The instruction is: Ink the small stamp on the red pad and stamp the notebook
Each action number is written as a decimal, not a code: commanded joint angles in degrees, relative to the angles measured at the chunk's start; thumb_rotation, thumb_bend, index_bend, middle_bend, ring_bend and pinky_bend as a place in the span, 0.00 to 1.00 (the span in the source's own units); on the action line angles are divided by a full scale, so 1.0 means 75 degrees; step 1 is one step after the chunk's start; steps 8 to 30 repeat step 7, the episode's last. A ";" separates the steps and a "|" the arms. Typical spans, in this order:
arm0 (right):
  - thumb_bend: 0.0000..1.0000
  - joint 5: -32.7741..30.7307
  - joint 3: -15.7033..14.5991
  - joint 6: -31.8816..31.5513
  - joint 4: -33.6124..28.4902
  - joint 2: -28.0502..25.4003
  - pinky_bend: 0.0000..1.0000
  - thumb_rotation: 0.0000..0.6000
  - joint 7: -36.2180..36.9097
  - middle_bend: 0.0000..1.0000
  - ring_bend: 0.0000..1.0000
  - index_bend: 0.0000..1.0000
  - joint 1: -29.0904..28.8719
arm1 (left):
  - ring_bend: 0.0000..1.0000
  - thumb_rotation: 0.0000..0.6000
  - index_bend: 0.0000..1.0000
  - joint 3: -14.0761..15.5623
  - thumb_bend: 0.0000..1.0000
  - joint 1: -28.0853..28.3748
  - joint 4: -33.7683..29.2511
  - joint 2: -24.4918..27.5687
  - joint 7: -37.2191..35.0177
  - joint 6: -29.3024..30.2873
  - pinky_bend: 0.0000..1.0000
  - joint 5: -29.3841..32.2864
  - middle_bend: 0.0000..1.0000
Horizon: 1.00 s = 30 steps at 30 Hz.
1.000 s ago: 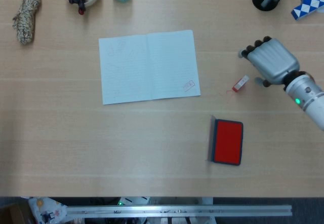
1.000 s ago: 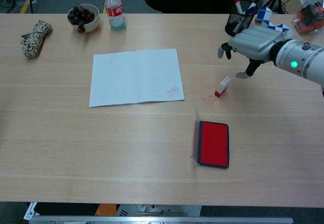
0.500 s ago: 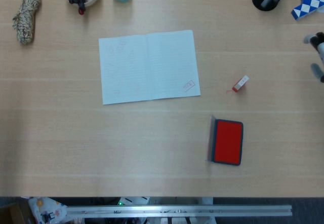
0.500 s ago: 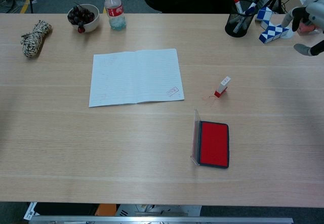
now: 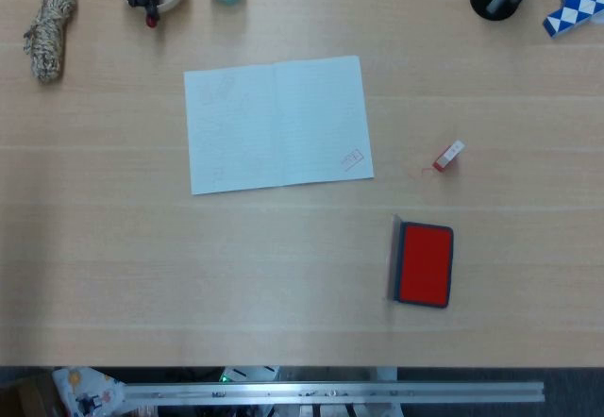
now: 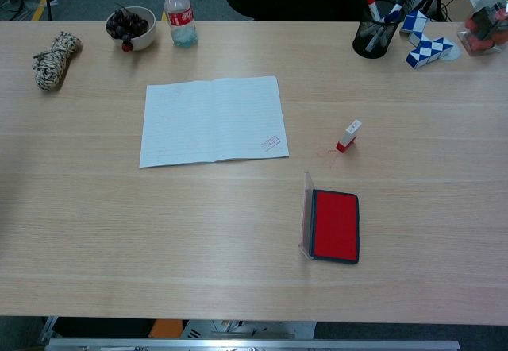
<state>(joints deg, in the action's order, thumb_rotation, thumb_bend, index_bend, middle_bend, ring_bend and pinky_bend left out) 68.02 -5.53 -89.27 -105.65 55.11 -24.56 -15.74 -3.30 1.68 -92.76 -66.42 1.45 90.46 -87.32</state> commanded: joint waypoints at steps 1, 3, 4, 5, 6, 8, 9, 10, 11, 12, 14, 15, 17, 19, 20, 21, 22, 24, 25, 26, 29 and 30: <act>0.32 0.0259 0.0016 -0.0184 0.0097 -0.0058 0.30 1.00 0.0218 0.43 0.33 0.36 0.0260 | 0.20 1.00 0.10 0.0017 0.19 0.0019 -0.0048 0.0029 0.0049 -0.0033 0.17 -0.0018 0.10; 0.32 0.0366 0.0085 -0.0217 0.0164 -0.0042 0.30 1.00 0.0252 0.43 0.33 0.36 0.0339 | 0.20 1.00 0.10 0.0016 0.19 0.0023 -0.0088 0.0040 0.0072 -0.0043 0.17 -0.0004 0.10; 0.32 0.0397 0.0116 -0.0206 0.0186 -0.0030 0.30 1.00 0.0267 0.43 0.33 0.36 0.0363 | 0.20 1.00 0.10 0.0016 0.19 0.0024 -0.0103 0.0045 0.0080 -0.0048 0.17 0.0004 0.10; 0.32 0.0414 0.0156 -0.0166 0.0202 -0.0019 0.30 1.00 0.0276 0.43 0.33 0.36 0.0385 | 0.20 1.00 0.10 0.0018 0.19 0.0025 -0.0122 0.0052 0.0093 -0.0057 0.17 0.0014 0.10; 0.32 0.0430 0.0187 -0.0133 0.0218 -0.0009 0.30 1.00 0.0275 0.43 0.33 0.36 0.0396 | 0.20 1.00 0.10 0.0022 0.19 0.0026 -0.0134 0.0058 0.0104 -0.0068 0.17 0.0022 0.10; 0.32 0.0448 0.0218 -0.0099 0.0237 0.0006 0.30 1.00 0.0274 0.43 0.33 0.36 0.0404 | 0.20 1.00 0.10 0.0026 0.19 0.0028 -0.0142 0.0065 0.0115 -0.0080 0.17 0.0028 0.10; 0.32 0.0448 0.0218 -0.0099 0.0237 0.0006 0.30 1.00 0.0274 0.43 0.33 0.36 0.0404 | 0.20 1.00 0.10 0.0026 0.19 0.0028 -0.0142 0.0065 0.0115 -0.0080 0.17 0.0028 0.10; 0.32 0.0448 0.0218 -0.0099 0.0237 0.0006 0.30 1.00 0.0274 0.43 0.33 0.36 0.0404 | 0.20 1.00 0.10 0.0026 0.19 0.0028 -0.0142 0.0065 0.0115 -0.0080 0.17 0.0028 0.10; 0.32 0.0448 0.0218 -0.0099 0.0237 0.0006 0.30 1.00 0.0274 0.43 0.33 0.36 0.0404 | 0.20 1.00 0.10 0.0026 0.19 0.0028 -0.0142 0.0065 0.0115 -0.0080 0.17 0.0028 0.10; 0.32 0.0448 0.0218 -0.0099 0.0237 0.0006 0.30 1.00 0.0274 0.43 0.33 0.36 0.0404 | 0.20 1.00 0.10 0.0026 0.19 0.0028 -0.0142 0.0065 0.0115 -0.0080 0.17 0.0028 0.10; 0.32 0.0448 0.0218 -0.0099 0.0237 0.0006 0.30 1.00 0.0274 0.43 0.33 0.36 0.0404 | 0.20 1.00 0.10 0.0026 0.19 0.0028 -0.0142 0.0065 0.0115 -0.0080 0.17 0.0028 0.10; 0.32 0.0448 0.0218 -0.0099 0.0237 0.0006 0.30 1.00 0.0274 0.43 0.33 0.36 0.0404 | 0.20 1.00 0.10 0.0026 0.19 0.0028 -0.0142 0.0065 0.0115 -0.0080 0.17 0.0028 0.10; 0.32 0.0448 0.0218 -0.0099 0.0237 0.0006 0.30 1.00 0.0274 0.43 0.33 0.36 0.0404 | 0.20 1.00 0.10 0.0026 0.19 0.0028 -0.0142 0.0065 0.0115 -0.0080 0.17 0.0028 0.10; 0.32 0.0448 0.0218 -0.0099 0.0237 0.0006 0.30 1.00 0.0274 0.43 0.33 0.36 0.0404 | 0.20 1.00 0.10 0.0026 0.19 0.0028 -0.0142 0.0065 0.0115 -0.0080 0.17 0.0028 0.10; 0.32 0.0448 0.0218 -0.0099 0.0237 0.0006 0.30 1.00 0.0274 0.43 0.33 0.36 0.0404 | 0.20 1.00 0.10 0.0026 0.19 0.0028 -0.0142 0.0065 0.0115 -0.0080 0.17 0.0028 0.10; 0.32 0.0448 0.0218 -0.0099 0.0237 0.0006 0.30 1.00 0.0274 0.43 0.33 0.36 0.0404 | 0.20 1.00 0.10 0.0026 0.19 0.0028 -0.0142 0.0065 0.0115 -0.0080 0.17 0.0028 0.10; 0.32 0.0448 0.0218 -0.0099 0.0237 0.0006 0.30 1.00 0.0274 0.43 0.33 0.36 0.0404 | 0.20 1.00 0.10 0.0026 0.19 0.0028 -0.0142 0.0065 0.0115 -0.0080 0.17 0.0028 0.10; 0.32 0.0448 0.0218 -0.0099 0.0237 0.0006 0.30 1.00 0.0274 0.43 0.33 0.36 0.0404 | 0.20 1.00 0.10 0.0026 0.19 0.0028 -0.0142 0.0065 0.0115 -0.0080 0.17 0.0028 0.10; 0.32 0.0448 0.0218 -0.0099 0.0237 0.0006 0.30 1.00 0.0274 0.43 0.33 0.36 0.0404 | 0.20 1.00 0.10 0.0026 0.19 0.0028 -0.0142 0.0065 0.0115 -0.0080 0.17 0.0028 0.10; 0.32 0.0448 0.0218 -0.0099 0.0237 0.0006 0.30 1.00 0.0274 0.43 0.33 0.36 0.0404 | 0.20 1.00 0.10 0.0026 0.19 0.0028 -0.0142 0.0065 0.0115 -0.0080 0.17 0.0028 0.10; 0.32 0.0448 0.0218 -0.0099 0.0237 0.0006 0.30 1.00 0.0274 0.43 0.33 0.36 0.0404 | 0.20 1.00 0.10 0.0026 0.19 0.0028 -0.0142 0.0065 0.0115 -0.0080 0.17 0.0028 0.10; 0.32 0.0448 0.0218 -0.0099 0.0237 0.0006 0.30 1.00 0.0274 0.43 0.33 0.36 0.0404 | 0.20 1.00 0.10 0.0026 0.19 0.0028 -0.0142 0.0065 0.0115 -0.0080 0.17 0.0028 0.10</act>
